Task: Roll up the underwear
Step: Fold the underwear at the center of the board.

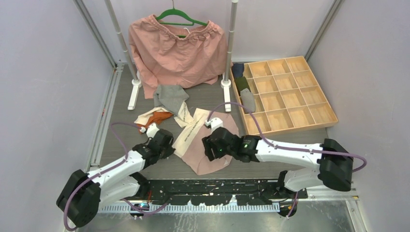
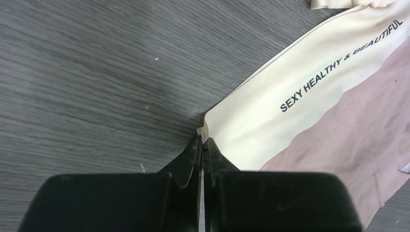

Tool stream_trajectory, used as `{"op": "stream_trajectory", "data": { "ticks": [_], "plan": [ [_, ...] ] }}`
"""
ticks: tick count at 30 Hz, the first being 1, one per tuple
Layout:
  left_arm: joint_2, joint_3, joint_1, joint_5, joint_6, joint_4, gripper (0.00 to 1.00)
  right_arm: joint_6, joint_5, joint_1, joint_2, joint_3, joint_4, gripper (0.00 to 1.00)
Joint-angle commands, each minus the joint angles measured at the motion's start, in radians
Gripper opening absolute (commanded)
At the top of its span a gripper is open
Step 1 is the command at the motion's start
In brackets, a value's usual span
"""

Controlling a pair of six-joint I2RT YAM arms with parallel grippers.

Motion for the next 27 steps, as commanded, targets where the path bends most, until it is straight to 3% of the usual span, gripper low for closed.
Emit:
{"op": "stream_trajectory", "data": {
  "ticks": [1,10,27],
  "plan": [
    [-0.045,-0.017,0.003,-0.050,0.002,-0.067,0.01,-0.016,0.007,0.092,0.093,0.052,0.138,0.65],
    [-0.053,-0.026,0.002,-0.043,0.005,-0.065,0.01,-0.009,-0.041,0.195,0.329,0.175,0.182,0.66],
    [-0.027,-0.021,0.004,-0.032,0.007,-0.055,0.01,-0.003,-0.094,0.239,0.426,0.206,0.159,0.55]
  ]
}}
